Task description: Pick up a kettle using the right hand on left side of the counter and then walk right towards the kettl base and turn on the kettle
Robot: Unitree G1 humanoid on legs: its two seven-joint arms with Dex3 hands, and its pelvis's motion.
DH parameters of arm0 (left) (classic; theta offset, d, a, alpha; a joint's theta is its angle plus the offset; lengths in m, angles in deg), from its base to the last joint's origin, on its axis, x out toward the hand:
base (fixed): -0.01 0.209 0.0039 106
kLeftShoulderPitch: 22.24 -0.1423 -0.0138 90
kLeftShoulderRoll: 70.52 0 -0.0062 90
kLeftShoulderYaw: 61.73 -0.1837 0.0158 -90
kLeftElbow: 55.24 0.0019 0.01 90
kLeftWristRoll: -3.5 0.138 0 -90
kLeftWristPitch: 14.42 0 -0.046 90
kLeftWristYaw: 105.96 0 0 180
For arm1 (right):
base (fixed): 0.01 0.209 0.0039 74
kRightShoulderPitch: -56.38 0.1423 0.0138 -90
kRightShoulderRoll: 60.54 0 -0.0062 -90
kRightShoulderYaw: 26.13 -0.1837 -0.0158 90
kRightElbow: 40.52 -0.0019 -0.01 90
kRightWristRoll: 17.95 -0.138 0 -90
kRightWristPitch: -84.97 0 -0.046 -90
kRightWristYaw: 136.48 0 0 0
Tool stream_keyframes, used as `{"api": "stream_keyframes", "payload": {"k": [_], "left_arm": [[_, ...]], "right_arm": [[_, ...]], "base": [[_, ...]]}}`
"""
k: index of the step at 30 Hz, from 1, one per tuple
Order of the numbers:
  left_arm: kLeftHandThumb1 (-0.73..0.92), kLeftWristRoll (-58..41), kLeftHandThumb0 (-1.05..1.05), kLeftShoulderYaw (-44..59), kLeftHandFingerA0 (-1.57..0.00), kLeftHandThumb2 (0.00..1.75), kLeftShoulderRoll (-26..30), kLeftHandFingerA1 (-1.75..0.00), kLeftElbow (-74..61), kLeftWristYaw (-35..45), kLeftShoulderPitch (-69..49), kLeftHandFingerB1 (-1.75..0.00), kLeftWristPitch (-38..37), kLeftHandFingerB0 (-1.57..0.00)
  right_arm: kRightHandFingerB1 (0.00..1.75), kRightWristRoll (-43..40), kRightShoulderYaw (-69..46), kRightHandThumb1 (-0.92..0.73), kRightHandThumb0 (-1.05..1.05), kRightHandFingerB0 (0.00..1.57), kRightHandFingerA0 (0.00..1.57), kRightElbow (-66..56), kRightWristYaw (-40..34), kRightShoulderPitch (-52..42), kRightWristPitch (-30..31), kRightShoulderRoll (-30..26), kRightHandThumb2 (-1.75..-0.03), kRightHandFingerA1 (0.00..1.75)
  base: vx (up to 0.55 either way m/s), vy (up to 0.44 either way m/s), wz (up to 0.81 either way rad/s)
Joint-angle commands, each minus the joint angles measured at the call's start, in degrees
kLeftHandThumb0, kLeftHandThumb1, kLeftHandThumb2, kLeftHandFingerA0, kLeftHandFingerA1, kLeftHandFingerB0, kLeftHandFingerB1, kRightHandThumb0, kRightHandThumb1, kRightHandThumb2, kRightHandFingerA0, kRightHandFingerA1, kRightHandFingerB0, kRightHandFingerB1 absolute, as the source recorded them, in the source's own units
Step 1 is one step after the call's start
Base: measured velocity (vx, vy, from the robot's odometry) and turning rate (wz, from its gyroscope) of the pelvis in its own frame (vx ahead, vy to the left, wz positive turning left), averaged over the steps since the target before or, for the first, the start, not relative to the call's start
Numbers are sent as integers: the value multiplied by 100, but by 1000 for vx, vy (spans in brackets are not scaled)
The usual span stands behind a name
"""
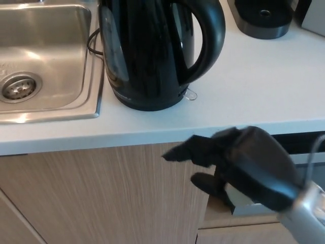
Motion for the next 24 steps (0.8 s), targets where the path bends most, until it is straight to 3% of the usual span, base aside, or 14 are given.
{"api": "stream_keyframes", "payload": {"k": [1, 4, 5, 6, 10, 11, 13, 14, 15, 16, 21, 22, 24], "left_arm": [[53, 63, 26, 12, -102, 116, 78, -107, 320, -108, 24, -93, -71, -85], [53, 62, 26, 12, -102, 116, 80, -107, 338, -108, 32, -93, -81, -85], [57, 55, 26, -16, -92, 114, -23, -119, 10, -140, -125, -96, -9, -81], [57, 39, 29, -4, -99, 118, -26, -106, -12, -141, -130, -91, 5, -82], [56, 19, 29, 27, -98, 118, 6, -105, 85, -152, -64, -91, 41, -80], [57, -111, 28, 122, -94, 122, 21, -113, 144, -11, -60, -94, 6, -81], [56, -111, 28, 132, -100, 119, 33, -107, 186, -16, -50, -92, -12, -83], [56, -127, 20, 146, -94, 112, 50, -119, 217, 41, -59, -99, -82, -83], [57, -114, 22, 144, -94, 113, 63, -119, 164, -6, -34, -100, -62, -84], [59, -100, 19, 137, -93, 112, 72, -117, 132, -50, -12, -99, -32, -83], [54, 2, 27, 83, -106, 119, 108, -110, -45, -192, -41, -94, -14, -86], [51, 19, 21, 70, -96, 118, 95, -121, -62, -223, -31, -98, -3, -82], [53, 31, 13, 64, -95, 108, 93, -120, 8, -253, 20, -100, 13, -84]], "right_arm": [[63, -2481, -3591, -60, -30, 71, 104, -3712, 34, -3889, -2577, -50, -62, 143], [63, -2558, -3698, -60, -30, 71, 104, -3744, 42, -4033, -2635, -55, -62, 143], [60, -2083, -3953, -58, -31, 66, 98, -2566, -641, -5450, -4009, 564, -68, 149], [60, -1854, -3962, -57, -28, 63, 95, -2141, -893, -5742, -4368, 759, -74, 153], [57, -1593, -4012, -57, -25, 64, 92, -1575, -1207, -5940, -4809, 1083, -76, 155], [57, -777, -4184, -63, -20, 64, 84, 155, -2146, -5845, -5121, 1452, -75, 158], [58, -512, -4241, -63, -18, 67, 85, 764, -2517, -5716, -5069, 1513, -76, 160], [59, -178, -4190, -64, -18, 68, 83, 1302, -3012, -5674, -4585, 1362, -76, 165], [56, -79, -4094, -69, -14, 65, 87, 2054, -3376, -5439, -4398, 1189, -66, 160], [55, -139, -4057, -70, -22, 63, 85, 2516, -3484, -5268, -4338, 1138, -67, 152], [48, -674, -3797, -79, -22, 55, 86, 4129, -3323, -4521, -3989, 1126, -65, 162], [46, -878, -3765, -82, -26, 50, 92, 4418, -3209, -4341, -3900, 1213, -64, 160], [44, -1186, -3729, -82, -29, 48, 92, 4765, -3001, -4128, -3670, 1369, -64, 158]], "base": [[0, 0, 0], [0, 0, 0], [0, 0, 0], [0, 0, 0], [0, 0, 0], [0, 0, 0], [0, 0, 0], [0, 0, 0], [0, 0, 0], [0, 0, 0], [0, 0, 0], [0, 0, 0], [0, 0, 0]]}}
